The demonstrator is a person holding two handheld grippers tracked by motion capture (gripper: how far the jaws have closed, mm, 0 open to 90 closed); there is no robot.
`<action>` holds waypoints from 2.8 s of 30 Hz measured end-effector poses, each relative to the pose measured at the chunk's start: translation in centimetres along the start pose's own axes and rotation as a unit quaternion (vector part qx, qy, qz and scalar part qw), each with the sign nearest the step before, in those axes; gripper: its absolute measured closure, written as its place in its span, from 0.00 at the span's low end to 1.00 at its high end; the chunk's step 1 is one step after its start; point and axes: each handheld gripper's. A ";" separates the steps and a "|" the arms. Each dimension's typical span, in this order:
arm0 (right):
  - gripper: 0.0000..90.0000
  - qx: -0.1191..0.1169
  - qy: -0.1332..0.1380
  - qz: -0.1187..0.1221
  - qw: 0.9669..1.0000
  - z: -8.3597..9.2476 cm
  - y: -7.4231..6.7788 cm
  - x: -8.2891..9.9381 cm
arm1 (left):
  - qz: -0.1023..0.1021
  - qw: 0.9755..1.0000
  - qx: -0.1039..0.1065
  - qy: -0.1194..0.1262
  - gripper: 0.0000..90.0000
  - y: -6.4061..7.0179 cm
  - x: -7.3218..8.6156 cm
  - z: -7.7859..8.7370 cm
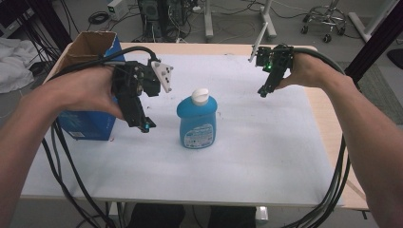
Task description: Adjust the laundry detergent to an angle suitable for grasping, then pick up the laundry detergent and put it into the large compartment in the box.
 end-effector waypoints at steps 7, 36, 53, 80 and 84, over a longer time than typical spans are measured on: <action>0.15 0.002 0.002 0.001 1.000 0.0 0.0 0.0 | -0.001 1.000 0.000 0.000 0.19 0.0 0.0 0.0; 0.15 0.001 0.006 -0.002 1.000 0.2 0.0 0.3 | 0.009 1.000 0.000 0.002 0.19 0.1 -0.3 0.2; 0.15 0.004 0.000 0.000 1.000 0.4 -0.2 0.5 | 0.033 0.999 0.011 0.042 0.19 0.4 -0.7 -0.5; 0.15 0.006 -0.005 0.003 1.000 0.3 -0.3 0.3 | 0.089 0.989 0.018 0.119 0.19 0.5 -3.7 -1.4; 0.15 0.006 -0.001 0.006 1.000 0.3 -0.3 0.3 | 0.086 0.989 0.019 0.122 0.19 0.5 -4.1 -1.4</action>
Point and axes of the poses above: each handheld gripper's, and its own axes: z roughly backward along the jaws, x roughly out of its underside, y roughly to its right, and after that the axes turned 6 degrees about -y, right-handed
